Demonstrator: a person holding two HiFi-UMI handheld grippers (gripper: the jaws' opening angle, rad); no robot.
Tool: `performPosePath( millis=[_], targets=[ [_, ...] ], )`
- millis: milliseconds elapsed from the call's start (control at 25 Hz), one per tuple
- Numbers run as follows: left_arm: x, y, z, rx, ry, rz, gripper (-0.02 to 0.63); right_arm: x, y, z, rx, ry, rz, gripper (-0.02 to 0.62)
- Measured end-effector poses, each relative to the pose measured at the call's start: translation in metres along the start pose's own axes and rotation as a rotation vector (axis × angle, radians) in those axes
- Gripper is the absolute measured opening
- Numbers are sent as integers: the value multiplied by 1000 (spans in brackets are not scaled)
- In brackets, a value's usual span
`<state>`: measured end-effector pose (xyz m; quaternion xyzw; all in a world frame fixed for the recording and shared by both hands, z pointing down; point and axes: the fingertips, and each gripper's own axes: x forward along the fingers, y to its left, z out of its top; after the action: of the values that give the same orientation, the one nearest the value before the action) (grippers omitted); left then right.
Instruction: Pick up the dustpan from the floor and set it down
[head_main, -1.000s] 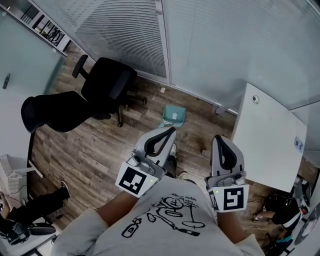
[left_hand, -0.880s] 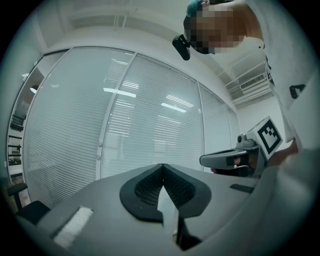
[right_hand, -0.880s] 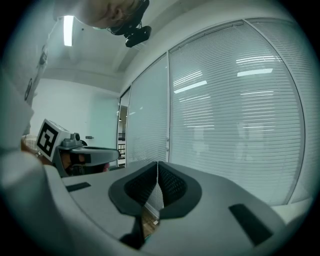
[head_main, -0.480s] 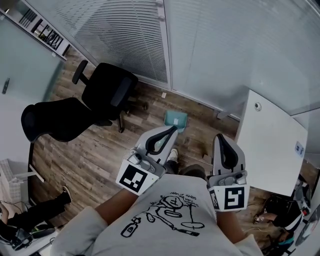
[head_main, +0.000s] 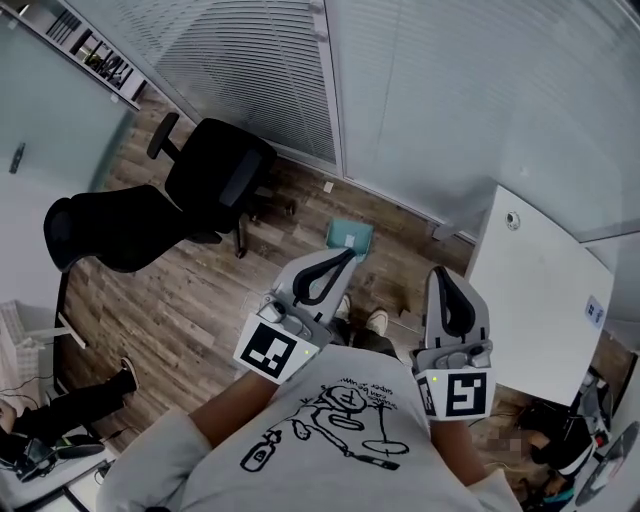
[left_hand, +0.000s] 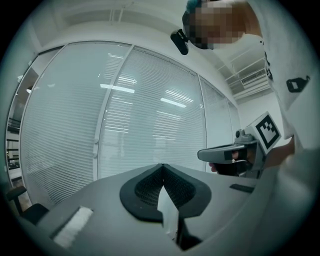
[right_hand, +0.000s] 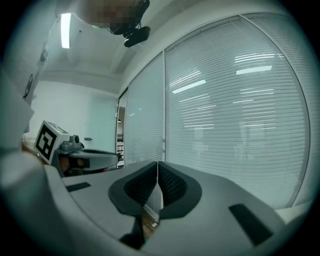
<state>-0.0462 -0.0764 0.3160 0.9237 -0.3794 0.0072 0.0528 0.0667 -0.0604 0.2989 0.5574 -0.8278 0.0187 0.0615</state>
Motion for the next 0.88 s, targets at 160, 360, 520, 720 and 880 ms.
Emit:
performPosePath(
  millis=[160,360,520,720,880],
  targets=[
    [7,2,-10,-8,24,20,-2,-1,-12,-2,-1,7,6,6],
    [13,8,-34,11,71,34,-2,-2,-21,-11,15,24,10,6],
    [15,17,-63,15,127,55,-2,1,-22,-11,12,26,24,6],
    [11,31,-111,2,222,92,0,3,-24,-13,11,27,30,6],
    [8,43,-160,-14,309,92,28,6,-25,-12,11,31,35,6]
  ],
)
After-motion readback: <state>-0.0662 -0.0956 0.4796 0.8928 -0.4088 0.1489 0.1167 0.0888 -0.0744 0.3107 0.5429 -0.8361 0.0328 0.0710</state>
